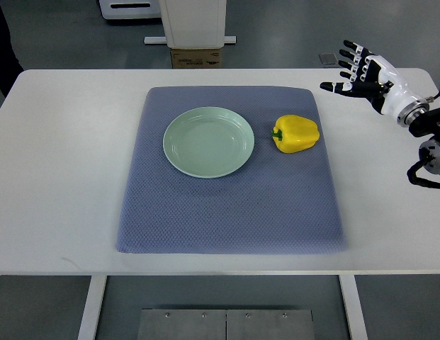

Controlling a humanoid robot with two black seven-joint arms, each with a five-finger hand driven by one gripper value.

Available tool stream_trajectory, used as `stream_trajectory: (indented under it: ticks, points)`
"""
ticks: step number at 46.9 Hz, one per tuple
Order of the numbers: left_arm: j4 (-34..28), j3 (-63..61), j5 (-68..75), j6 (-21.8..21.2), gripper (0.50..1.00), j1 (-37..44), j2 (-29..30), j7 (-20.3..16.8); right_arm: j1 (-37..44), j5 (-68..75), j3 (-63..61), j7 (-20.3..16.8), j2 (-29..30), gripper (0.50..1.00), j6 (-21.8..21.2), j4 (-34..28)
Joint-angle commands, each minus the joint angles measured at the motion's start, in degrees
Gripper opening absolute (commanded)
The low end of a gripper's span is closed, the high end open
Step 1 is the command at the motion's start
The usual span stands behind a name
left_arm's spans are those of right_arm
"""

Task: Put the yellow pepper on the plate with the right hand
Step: 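Reach the open right hand toward the yellow bell pepper, then close the right hand fingers around the yellow pepper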

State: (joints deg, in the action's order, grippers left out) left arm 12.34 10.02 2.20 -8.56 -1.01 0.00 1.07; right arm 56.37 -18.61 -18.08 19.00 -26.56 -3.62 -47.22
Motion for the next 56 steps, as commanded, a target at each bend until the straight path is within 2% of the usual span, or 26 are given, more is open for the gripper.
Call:
stream_trajectory:
  ticks: [1, 12, 24, 36, 56]
  points:
    - [0.1, 0.0, 0.0, 0.0, 1.0, 0.0, 0.0, 0.0, 2.2, -3.4, 5.6, 1.5, -0.8, 1.0, 0.0, -0.1]
    - [0.0, 0.0, 0.0, 0.0, 1.0, 0.0, 0.0, 0.0, 12.3, -11.0, 24.7, 4.7, -1.8, 1.0, 0.4, -0.1]
    - [0.1, 0.0, 0.0, 0.0, 1.0, 0.0, 0.0, 0.0, 19.8, -11.6, 41.5, 4.8, 0.6, 1.0, 1.1, 0.3]
    - [0.0, 0.0, 0.0, 0.0, 1.0, 0.0, 0.0, 0.0, 20.1, -12.2, 47.6, 4.8, 6.3, 1.0, 3.5, 4.1]
    - [0.0, 0.0, 0.0, 0.0, 1.0, 0.0, 0.0, 0.0, 19.5, -12.2, 51.4, 4.6, 11.7, 0.987, 3.6, 10.5]
